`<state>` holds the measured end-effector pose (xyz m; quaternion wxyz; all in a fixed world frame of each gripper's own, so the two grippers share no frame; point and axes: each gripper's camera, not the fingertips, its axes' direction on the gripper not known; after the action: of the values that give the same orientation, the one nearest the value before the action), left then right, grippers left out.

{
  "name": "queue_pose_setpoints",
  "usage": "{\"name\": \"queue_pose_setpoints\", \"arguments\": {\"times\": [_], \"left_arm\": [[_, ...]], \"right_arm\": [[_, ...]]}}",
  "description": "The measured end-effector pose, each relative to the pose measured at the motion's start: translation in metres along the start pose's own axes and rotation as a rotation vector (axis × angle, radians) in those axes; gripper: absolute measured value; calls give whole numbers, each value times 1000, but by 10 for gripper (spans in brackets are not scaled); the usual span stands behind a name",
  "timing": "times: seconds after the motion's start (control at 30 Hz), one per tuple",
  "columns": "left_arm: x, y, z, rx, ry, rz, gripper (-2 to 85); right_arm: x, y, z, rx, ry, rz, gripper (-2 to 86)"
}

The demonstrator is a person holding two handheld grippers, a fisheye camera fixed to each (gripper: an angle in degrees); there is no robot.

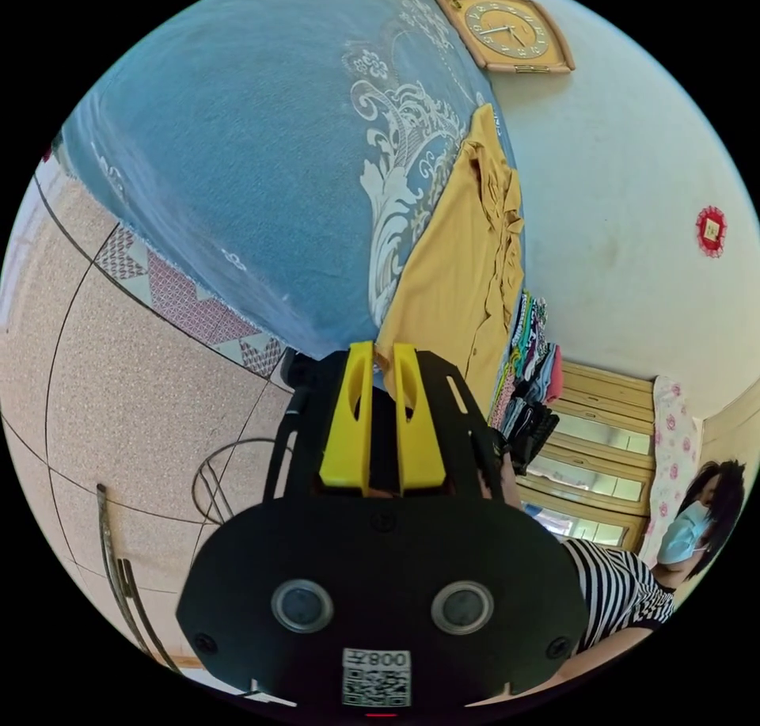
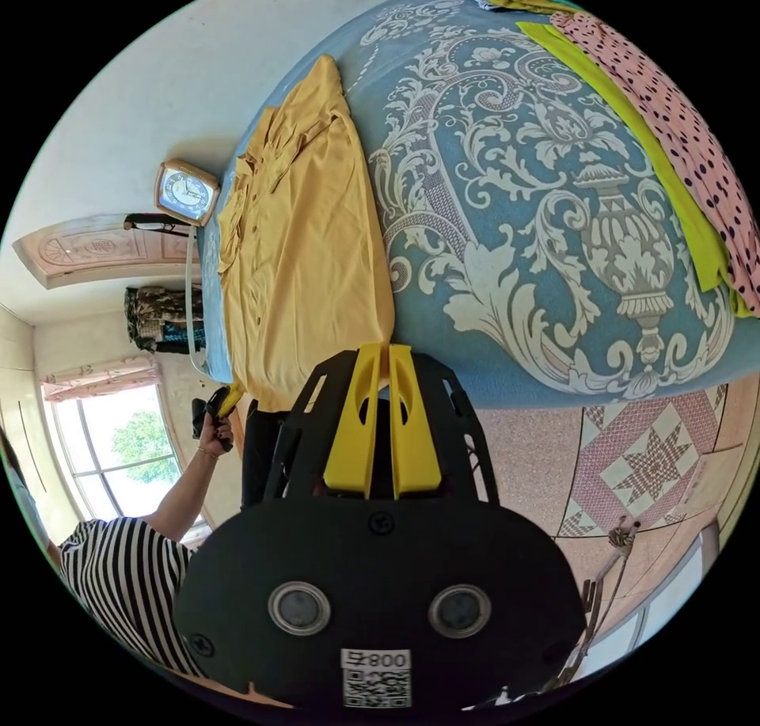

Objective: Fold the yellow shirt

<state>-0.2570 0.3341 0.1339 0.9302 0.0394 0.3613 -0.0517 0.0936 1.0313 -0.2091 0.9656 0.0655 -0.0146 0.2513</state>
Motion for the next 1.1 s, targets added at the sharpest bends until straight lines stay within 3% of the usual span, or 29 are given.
{"name": "queue_pose_setpoints", "arguments": {"times": [1.1], "left_arm": [[56,117,-106,114,386,281,8]], "right_arm": [[-15,145,-135,79,-344,-162,4]]}}
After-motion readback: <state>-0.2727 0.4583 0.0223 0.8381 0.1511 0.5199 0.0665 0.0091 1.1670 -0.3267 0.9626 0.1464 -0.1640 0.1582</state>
